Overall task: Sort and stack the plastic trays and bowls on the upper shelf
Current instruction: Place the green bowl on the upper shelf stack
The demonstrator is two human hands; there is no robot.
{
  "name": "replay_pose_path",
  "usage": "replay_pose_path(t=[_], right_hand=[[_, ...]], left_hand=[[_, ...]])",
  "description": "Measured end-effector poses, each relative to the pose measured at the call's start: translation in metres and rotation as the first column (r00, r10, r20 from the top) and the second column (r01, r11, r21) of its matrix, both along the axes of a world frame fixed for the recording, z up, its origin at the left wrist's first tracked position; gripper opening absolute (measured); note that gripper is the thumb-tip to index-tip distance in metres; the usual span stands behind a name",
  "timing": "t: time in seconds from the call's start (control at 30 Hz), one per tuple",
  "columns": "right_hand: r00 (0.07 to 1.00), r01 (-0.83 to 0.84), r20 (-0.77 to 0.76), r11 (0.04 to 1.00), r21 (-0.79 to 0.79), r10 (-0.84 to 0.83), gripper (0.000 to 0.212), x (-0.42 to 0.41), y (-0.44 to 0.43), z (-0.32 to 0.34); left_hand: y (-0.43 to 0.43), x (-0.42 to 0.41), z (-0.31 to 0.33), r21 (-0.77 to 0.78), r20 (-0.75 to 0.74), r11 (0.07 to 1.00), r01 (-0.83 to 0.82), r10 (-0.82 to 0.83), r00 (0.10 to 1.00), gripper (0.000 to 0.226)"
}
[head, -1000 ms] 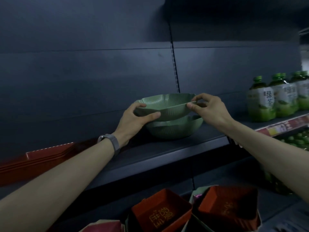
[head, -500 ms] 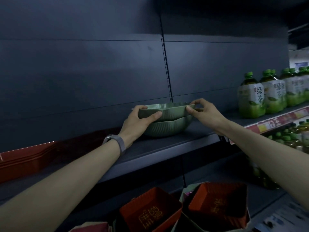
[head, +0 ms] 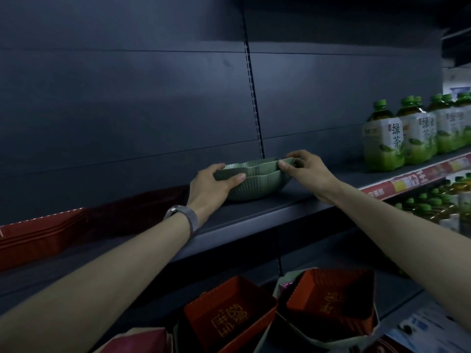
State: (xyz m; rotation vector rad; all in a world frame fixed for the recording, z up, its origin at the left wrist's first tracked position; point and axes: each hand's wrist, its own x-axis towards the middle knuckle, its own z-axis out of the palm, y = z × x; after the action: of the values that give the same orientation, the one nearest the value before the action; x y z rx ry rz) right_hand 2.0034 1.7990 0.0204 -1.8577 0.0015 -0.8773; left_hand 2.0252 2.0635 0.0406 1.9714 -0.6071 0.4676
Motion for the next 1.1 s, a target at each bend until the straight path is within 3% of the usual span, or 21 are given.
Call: replay_pose_path(t=[0.1,0.27,0.33,0.47,0.67,0.8,0.93,1.0,1.1], right_hand=[[1.0,-0.01,-0.002,1.0,0.004,0.01,0.076,-0.001,0.003,-0.001],[0.995,-0.012,-0.099,0.997,0.075,0.02,0.096,-0.002,0.008,0.006],[0.992,0.013,-0.129,0.994,0.109,0.001,0.091,0.001,0.01,0.008],[0.989,0.12,-0.108,0.984,0.135,-0.106,0.049,-0.002,0.018,0.013],[0.986,0.075,-0.156,0.992,0.105,-0.059,0.061,-0.009,0.023,0.012],[0.988,0.046,-0.154,0.987,0.152,-0.022,0.083,-0.013,0.026,0.013],[0.989,0.018,-0.147,0.996,0.087,-0.005,0.098,-0.019,0.025,0.008],[0.99,0.026,-0.14,0.999,0.047,-0.019,0.089,-0.019,0.023,0.006],[0.989,0.046,-0.142,0.999,0.028,-0.042,0.073,-0.016,0.02,0.003]], left_hand=[[-0.001,0.001,0.001,0.019,0.001,1.0,-0.009,0.009,1.0,0.074],[0.004,0.005,0.007,0.039,-0.048,0.999,-0.028,0.03,0.998,0.102],[0.005,0.003,0.008,0.02,-0.051,0.999,-0.046,0.047,0.998,0.105],[0.007,-0.001,0.002,-0.014,-0.07,0.997,-0.082,0.081,0.994,0.079],[0.006,-0.001,0.001,-0.041,-0.055,0.996,-0.081,0.079,0.995,0.067],[0.005,-0.003,0.002,-0.063,-0.085,0.996,-0.064,0.058,0.995,0.082],[0.004,-0.005,0.005,-0.04,-0.104,0.997,-0.059,0.054,0.993,0.097],[0.002,-0.009,0.005,-0.019,-0.113,0.997,-0.074,0.072,0.991,0.094],[0.001,-0.01,0.004,-0.017,-0.122,0.997,-0.074,0.071,0.99,0.073]])
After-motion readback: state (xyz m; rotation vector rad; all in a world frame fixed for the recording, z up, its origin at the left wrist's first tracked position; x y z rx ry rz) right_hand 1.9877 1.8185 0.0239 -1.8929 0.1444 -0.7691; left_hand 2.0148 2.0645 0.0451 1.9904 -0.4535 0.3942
